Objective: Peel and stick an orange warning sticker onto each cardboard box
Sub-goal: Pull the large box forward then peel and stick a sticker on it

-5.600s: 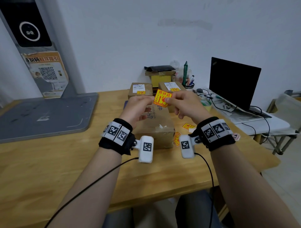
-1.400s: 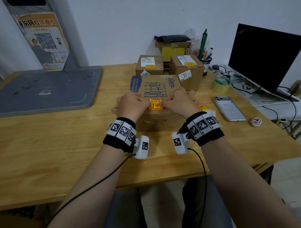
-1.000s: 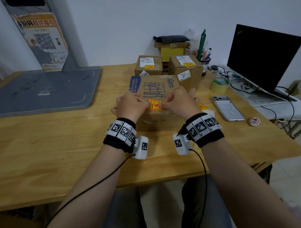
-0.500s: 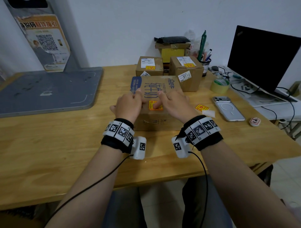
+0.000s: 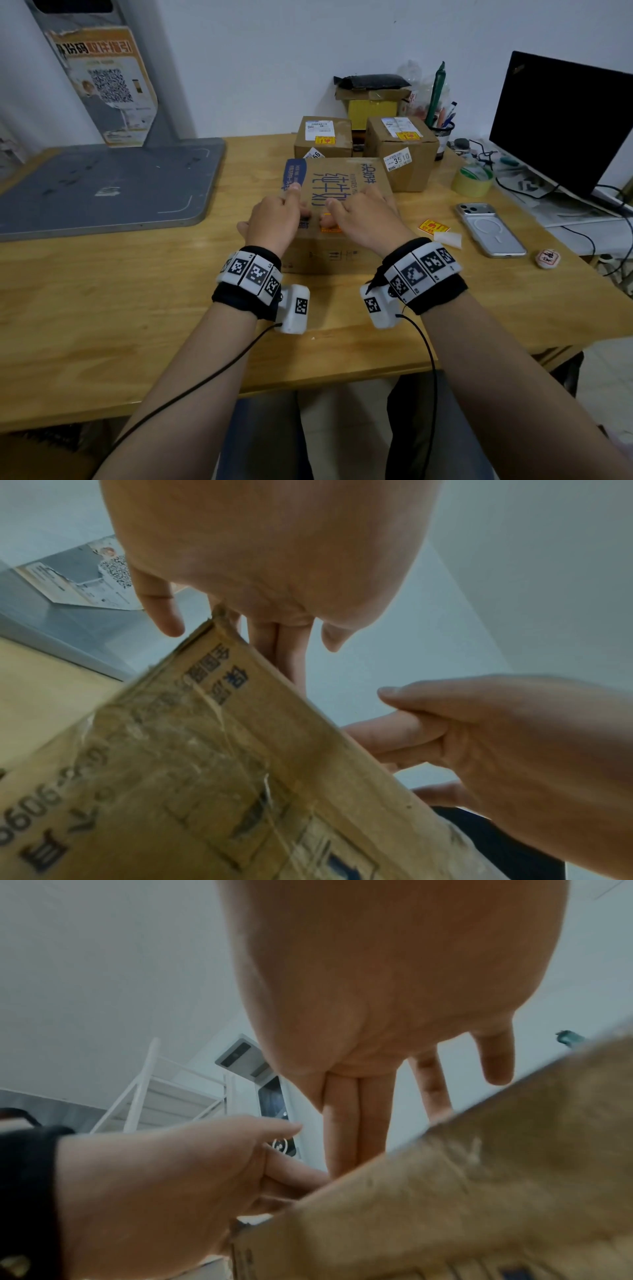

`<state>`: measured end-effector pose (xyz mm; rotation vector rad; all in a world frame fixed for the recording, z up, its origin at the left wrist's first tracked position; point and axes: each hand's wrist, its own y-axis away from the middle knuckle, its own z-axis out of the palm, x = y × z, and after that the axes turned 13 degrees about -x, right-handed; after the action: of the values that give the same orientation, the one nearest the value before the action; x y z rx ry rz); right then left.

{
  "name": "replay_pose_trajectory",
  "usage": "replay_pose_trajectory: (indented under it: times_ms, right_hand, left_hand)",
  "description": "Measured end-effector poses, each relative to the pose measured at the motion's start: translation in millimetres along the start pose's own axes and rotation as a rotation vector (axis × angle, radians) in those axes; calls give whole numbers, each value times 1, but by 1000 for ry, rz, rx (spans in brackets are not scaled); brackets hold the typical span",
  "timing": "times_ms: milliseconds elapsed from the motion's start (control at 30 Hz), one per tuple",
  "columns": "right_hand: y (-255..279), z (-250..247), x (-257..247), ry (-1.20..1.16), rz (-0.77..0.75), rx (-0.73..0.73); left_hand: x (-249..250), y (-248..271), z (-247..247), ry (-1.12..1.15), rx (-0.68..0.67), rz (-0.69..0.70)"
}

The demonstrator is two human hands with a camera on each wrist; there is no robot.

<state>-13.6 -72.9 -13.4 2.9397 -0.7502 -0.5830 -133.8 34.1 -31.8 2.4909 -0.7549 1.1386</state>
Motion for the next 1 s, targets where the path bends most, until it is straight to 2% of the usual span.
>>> replay_pose_trajectory:
  times_ms: [833, 1000]
  right_hand:
    - [7, -9, -4, 75, 94, 9]
    - [6, -9, 3, -33, 95, -8]
  left_hand:
    - [1, -15, 6, -98, 29, -58]
    - [4, -17, 7, -110, 23, -66]
